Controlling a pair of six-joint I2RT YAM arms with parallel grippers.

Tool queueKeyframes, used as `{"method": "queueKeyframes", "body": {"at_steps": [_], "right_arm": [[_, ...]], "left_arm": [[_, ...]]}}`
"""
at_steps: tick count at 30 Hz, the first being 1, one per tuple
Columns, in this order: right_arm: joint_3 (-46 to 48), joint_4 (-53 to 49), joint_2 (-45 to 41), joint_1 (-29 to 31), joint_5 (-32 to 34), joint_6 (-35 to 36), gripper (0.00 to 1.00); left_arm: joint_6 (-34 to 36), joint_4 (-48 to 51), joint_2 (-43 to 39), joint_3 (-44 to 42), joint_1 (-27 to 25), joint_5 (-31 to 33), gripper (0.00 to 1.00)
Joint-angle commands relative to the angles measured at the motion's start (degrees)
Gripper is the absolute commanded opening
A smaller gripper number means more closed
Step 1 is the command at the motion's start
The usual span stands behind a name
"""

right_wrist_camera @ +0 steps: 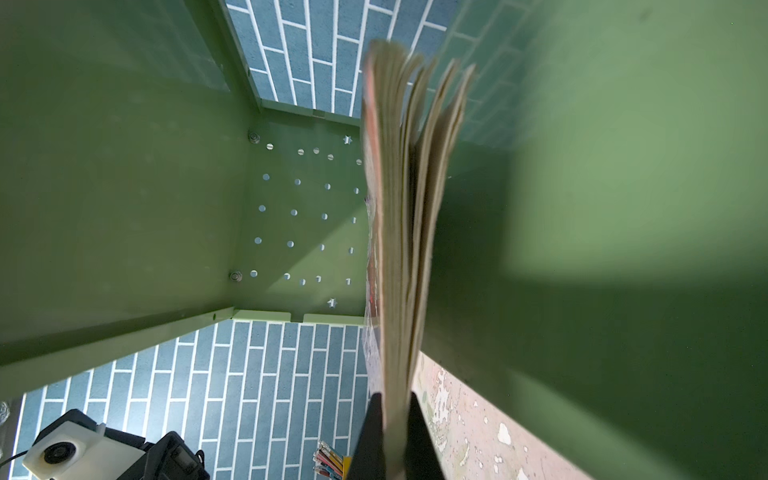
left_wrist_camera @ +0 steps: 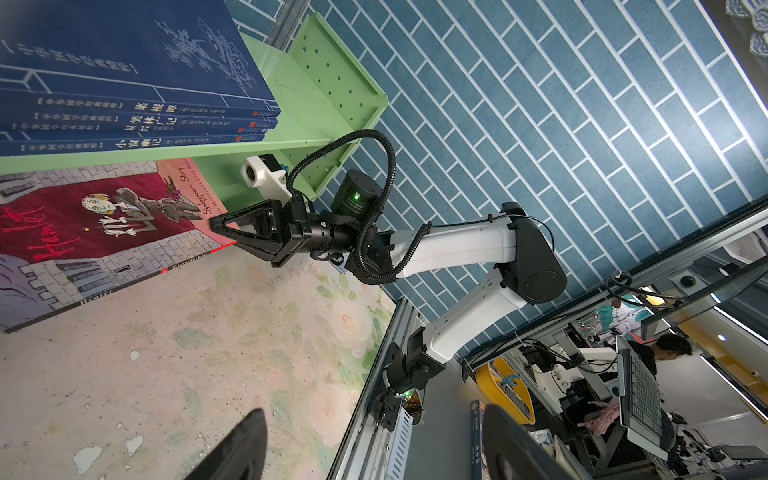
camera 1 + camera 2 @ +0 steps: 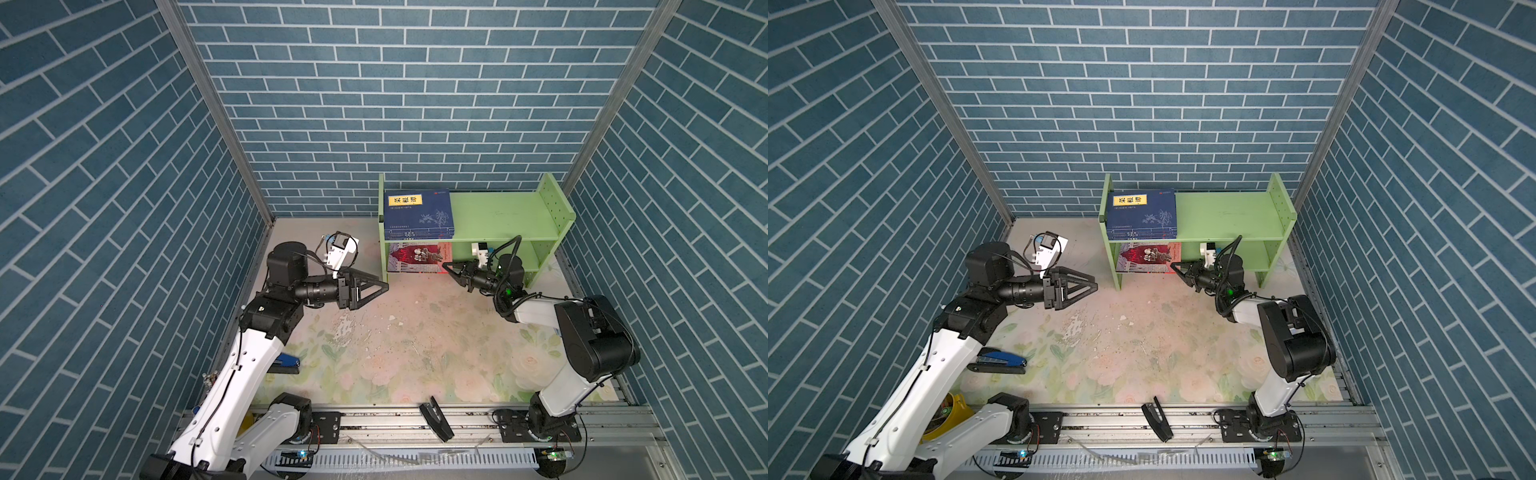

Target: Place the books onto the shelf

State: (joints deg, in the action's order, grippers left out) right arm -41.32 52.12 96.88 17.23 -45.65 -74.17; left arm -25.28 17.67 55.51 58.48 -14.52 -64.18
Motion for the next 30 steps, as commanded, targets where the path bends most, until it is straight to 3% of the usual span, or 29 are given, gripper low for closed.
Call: {"method": "queueKeyframes", "body": {"at_steps": [1, 12, 18, 23, 30], "right_arm": [[-2.36, 1.57, 1.00, -0.69, -2.02, -0.80, 0.08], [-2.72, 0.87, 2.39, -0.90, -3.71, -0.63, 0.42], [-1.87, -1.64, 0.76, -1.06, -2.38, -0.08, 0.52], [-1.97, -12.48, -3.47, -1.28, 0.52, 5.23, 0.54], [-3.08, -28.73, -10.61, -1.27, 4.80, 14.18, 0.53]], "left_arm": [[0.12, -1.41, -0.55, -0.56, 0.29, -0.77, 0.83], [0.05, -1.59, -0.67, -1.00, 0.29, -0.73, 0.83], [2.67, 1.09, -0.84, -0.22, 0.37, 1.85, 0.83], [8.03, 6.73, -0.70, 2.24, 0.55, 5.46, 0.83], [8.33, 6.90, -1.02, 1.93, 0.55, 5.49, 0.83]]}}
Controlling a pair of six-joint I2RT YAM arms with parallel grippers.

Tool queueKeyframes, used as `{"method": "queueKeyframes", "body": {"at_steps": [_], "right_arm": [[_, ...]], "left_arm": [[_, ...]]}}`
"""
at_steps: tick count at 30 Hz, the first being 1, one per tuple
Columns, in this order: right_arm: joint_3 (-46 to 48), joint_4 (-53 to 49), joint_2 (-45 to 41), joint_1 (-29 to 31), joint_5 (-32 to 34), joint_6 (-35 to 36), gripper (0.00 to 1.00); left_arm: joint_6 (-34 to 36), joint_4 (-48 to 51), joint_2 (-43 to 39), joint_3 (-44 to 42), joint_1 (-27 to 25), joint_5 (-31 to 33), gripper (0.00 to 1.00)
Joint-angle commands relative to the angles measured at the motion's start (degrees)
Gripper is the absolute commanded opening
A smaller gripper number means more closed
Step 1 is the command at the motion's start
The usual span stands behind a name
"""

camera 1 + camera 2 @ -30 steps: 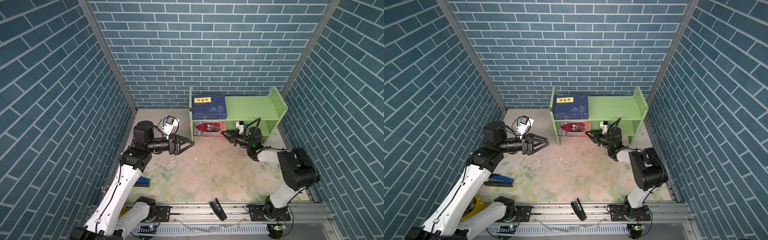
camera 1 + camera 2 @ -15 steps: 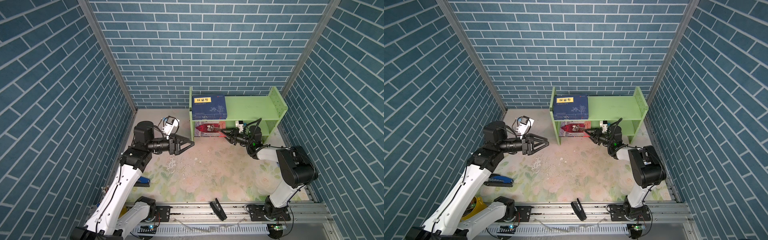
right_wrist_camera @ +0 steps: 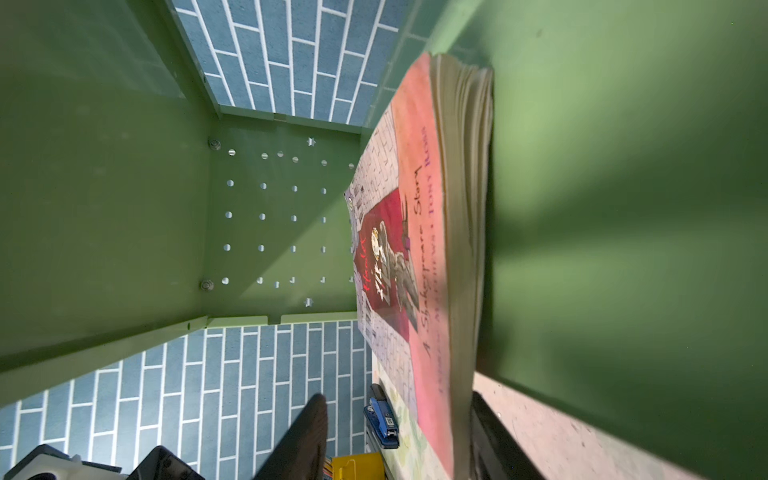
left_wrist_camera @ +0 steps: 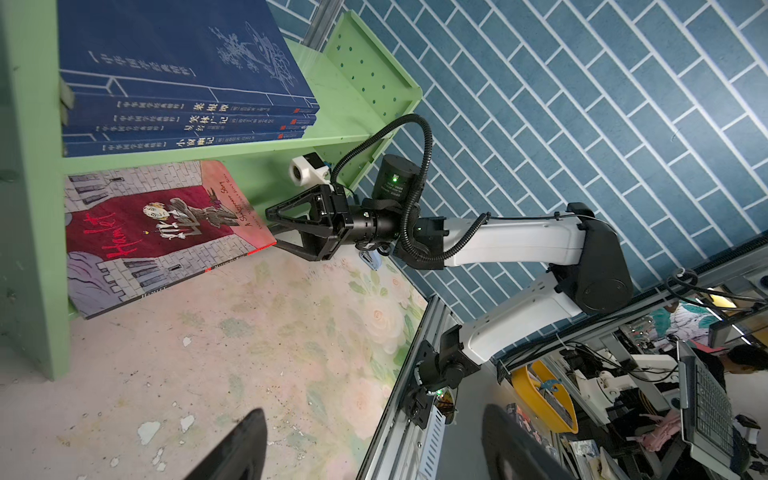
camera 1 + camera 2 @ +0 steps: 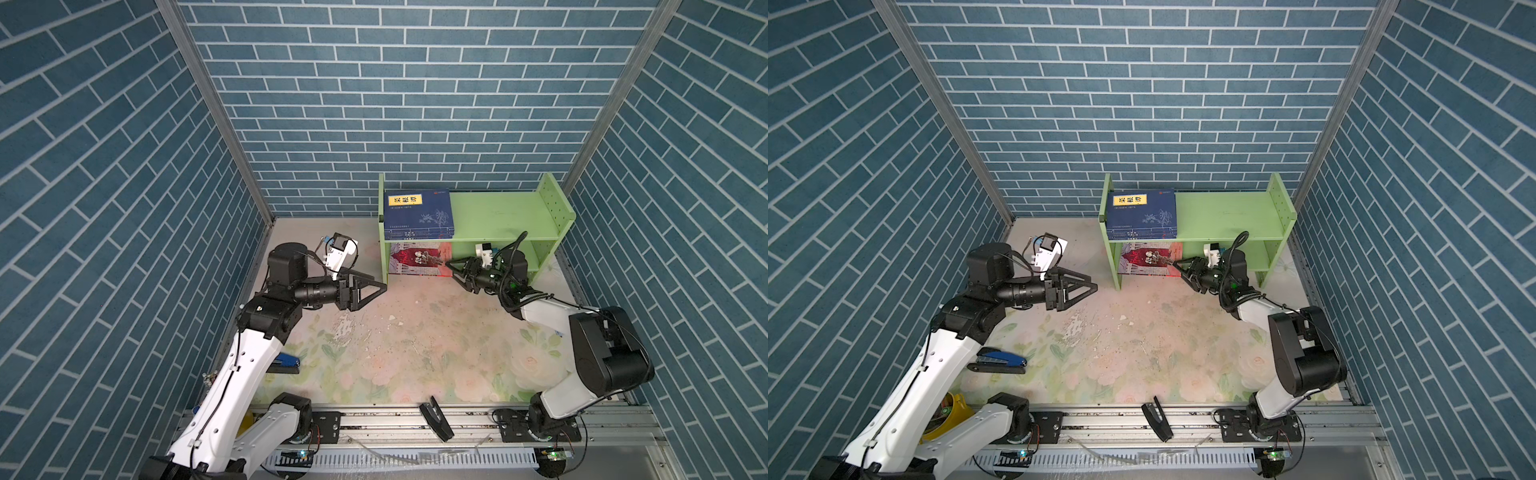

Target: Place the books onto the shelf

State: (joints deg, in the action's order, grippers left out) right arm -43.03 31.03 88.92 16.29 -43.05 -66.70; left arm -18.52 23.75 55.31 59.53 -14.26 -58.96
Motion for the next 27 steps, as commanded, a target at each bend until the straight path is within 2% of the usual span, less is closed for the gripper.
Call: {"method": "queueKeyframes", "body": {"at_steps": [1, 8, 27], "right_arm": [[-1.60, -8.35, -2.94, -0.30, 2.27, 7.13, 0.52], [-1.27, -7.54, -1.82, -0.30, 2.36, 6.70, 0.46], [0.65, -6.40, -0.96, 0.14, 2.97, 6.00, 0.40]], "left_arm": [[1.25, 0.48, -0.93, 0.60, 0.29, 0.17, 0.83], [-0.36, -0.98, -1.35, -0.20, 0.37, -0.80, 0.83], [-0.91, -1.69, -1.45, -0.55, 0.46, -1.33, 0.83]]}}
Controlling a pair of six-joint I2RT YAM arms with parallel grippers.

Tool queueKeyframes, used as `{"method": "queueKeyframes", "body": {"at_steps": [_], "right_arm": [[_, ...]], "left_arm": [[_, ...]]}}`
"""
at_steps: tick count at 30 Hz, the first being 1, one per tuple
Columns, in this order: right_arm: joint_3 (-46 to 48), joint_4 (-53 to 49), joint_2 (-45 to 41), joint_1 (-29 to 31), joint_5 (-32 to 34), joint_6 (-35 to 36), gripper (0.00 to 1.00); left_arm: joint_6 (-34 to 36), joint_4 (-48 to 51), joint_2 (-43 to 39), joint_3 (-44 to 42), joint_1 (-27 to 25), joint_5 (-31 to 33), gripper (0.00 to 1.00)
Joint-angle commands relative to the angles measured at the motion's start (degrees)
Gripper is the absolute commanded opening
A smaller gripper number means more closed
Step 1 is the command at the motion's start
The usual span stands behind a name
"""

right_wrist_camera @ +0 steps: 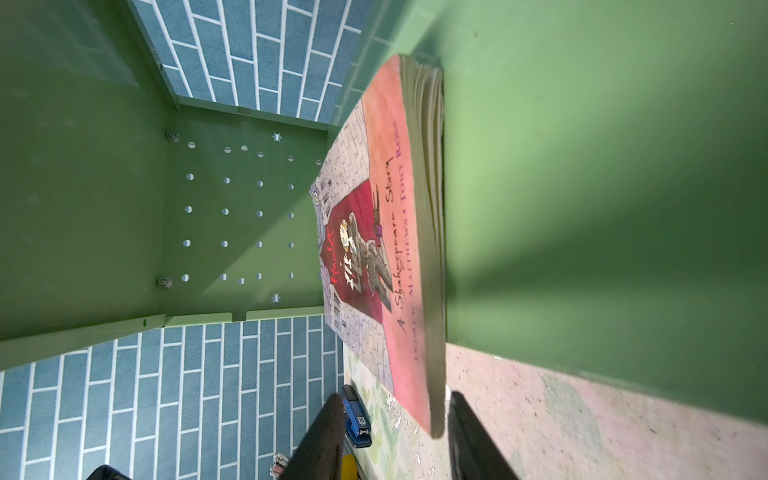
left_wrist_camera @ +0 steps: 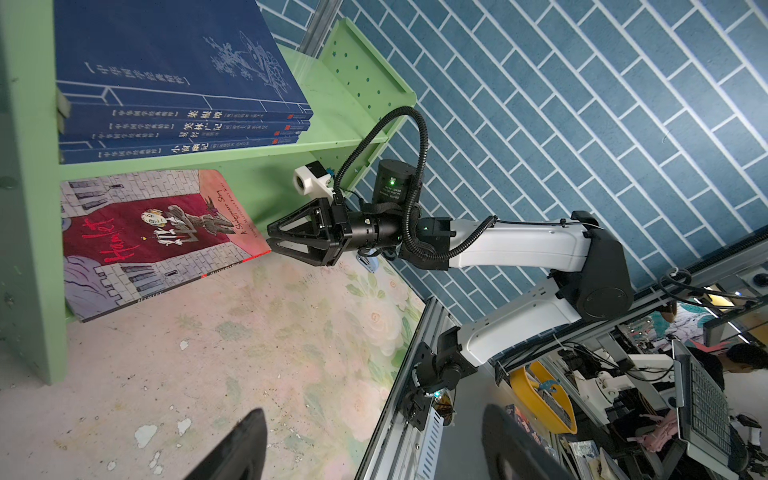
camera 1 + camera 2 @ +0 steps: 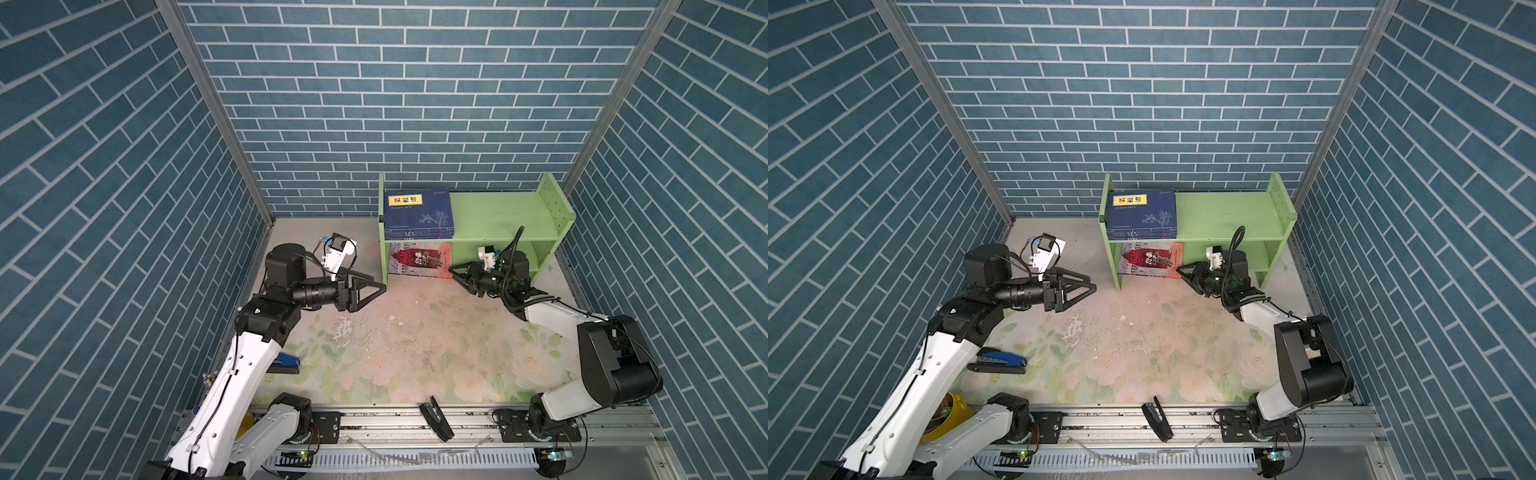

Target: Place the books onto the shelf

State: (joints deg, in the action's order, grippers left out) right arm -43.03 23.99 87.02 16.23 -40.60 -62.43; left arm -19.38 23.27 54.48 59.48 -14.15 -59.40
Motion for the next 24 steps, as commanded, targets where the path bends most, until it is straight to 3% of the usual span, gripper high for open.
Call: {"method": "queueKeyframes", "body": {"at_steps": [1, 14, 24], "right_arm": [[0.73, 0.98, 1.03, 0.21, 0.52, 1.62, 0.40], [1.34, 3.43, 2.64, 1.08, 1.05, 0.38, 0.31], [0.53, 3.79, 2.93, 1.48, 0.90, 0.12, 0.11]], "left_arm": [[-0.12, -1.21, -0.63, -0.51, 0.36, -0.89, 0.83], [-0.63, -1.82, -0.67, -0.60, 0.53, -1.25, 0.83], [-0.94, -1.98, -0.70, -0.60, 0.53, -1.42, 0.83]]}}
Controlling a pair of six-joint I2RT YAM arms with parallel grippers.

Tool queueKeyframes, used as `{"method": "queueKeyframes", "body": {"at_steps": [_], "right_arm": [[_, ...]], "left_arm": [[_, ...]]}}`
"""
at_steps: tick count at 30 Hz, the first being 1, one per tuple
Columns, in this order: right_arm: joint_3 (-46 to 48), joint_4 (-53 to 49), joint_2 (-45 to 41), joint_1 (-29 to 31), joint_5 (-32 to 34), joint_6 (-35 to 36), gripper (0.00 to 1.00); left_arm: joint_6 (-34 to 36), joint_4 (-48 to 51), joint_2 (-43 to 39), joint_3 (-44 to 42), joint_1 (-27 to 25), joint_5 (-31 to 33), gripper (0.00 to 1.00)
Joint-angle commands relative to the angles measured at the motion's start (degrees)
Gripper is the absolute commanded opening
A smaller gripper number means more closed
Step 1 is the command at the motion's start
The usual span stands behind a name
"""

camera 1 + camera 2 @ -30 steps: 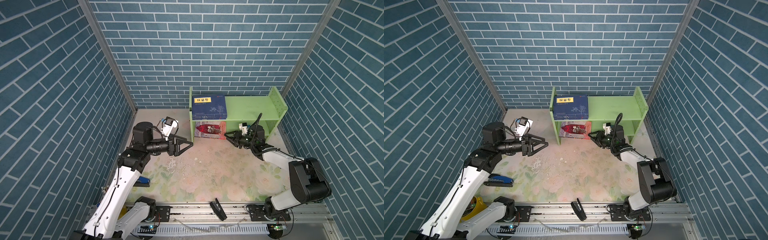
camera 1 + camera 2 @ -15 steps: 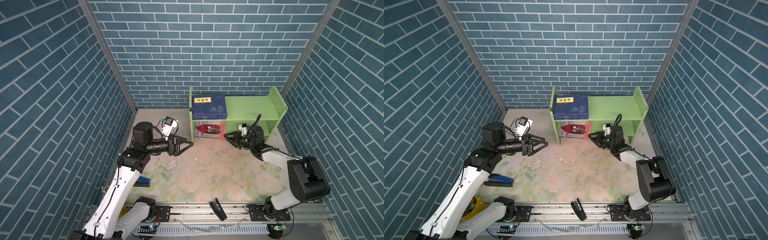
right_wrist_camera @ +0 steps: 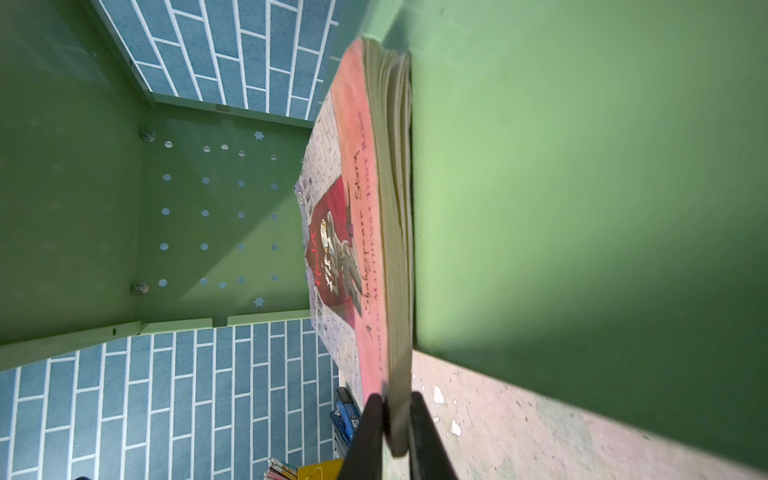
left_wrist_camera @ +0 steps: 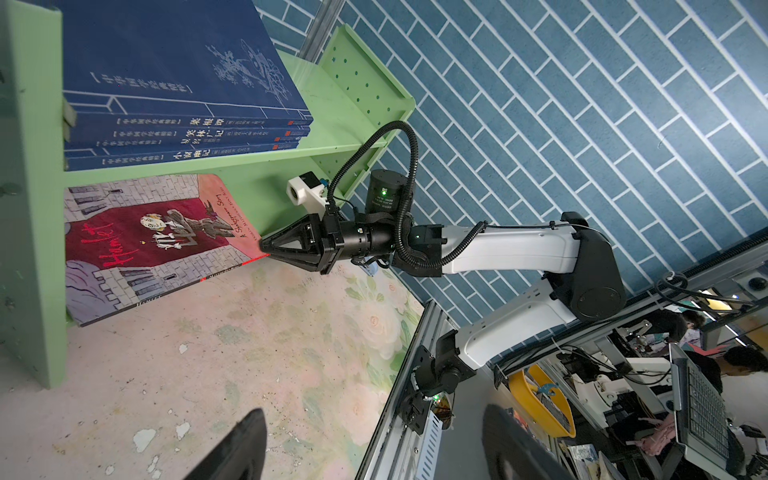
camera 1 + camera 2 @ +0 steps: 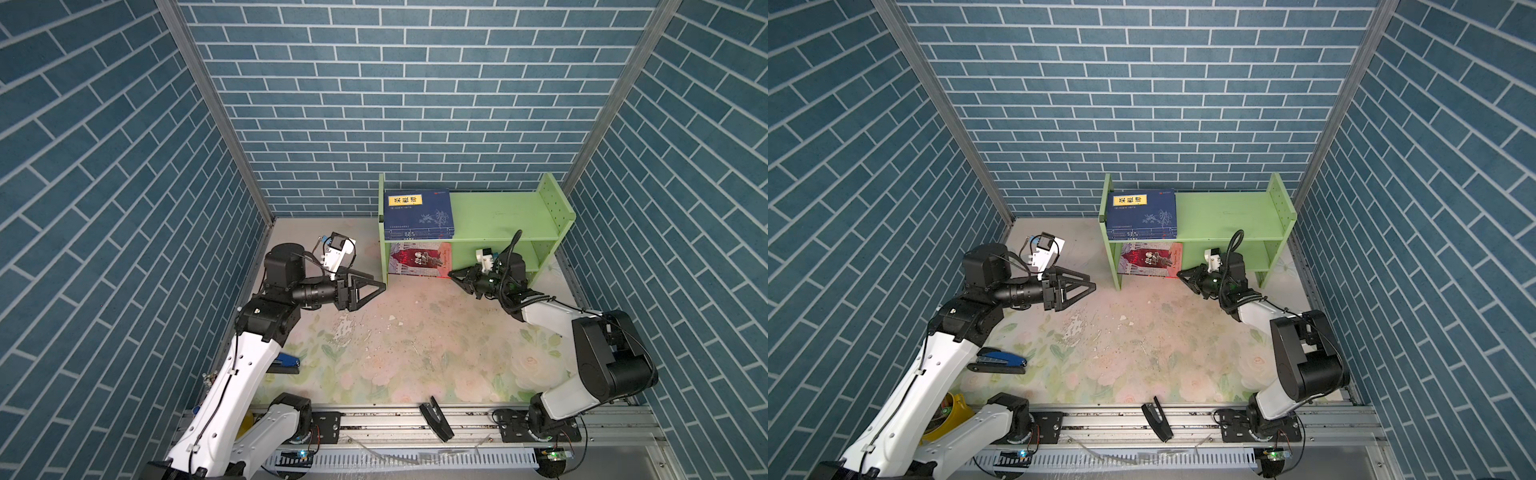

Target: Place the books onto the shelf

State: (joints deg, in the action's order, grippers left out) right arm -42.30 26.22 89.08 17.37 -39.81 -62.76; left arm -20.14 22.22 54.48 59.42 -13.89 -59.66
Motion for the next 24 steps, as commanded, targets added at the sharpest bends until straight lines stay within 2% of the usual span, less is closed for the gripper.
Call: {"method": "queueKeyframes", "body": {"at_steps": [1, 5, 24], "right_arm": [[-0.40, 1.56, 1.00, 0.30, 0.04, 0.59, 0.08], [-1.30, 0.09, 1.45, 0.30, -0.22, 1.85, 0.00], [-5.84, -3.31, 3.25, 0.48, -1.32, 3.54, 0.00]], "left_arm": [[-0.20, -0.95, -0.70, -0.52, 0.27, -1.16, 0.83], [-0.22, -0.95, -0.70, -0.53, 0.27, -1.16, 0.83], [-0.16, -1.12, -1.16, -1.13, 0.53, -1.34, 0.83]]}}
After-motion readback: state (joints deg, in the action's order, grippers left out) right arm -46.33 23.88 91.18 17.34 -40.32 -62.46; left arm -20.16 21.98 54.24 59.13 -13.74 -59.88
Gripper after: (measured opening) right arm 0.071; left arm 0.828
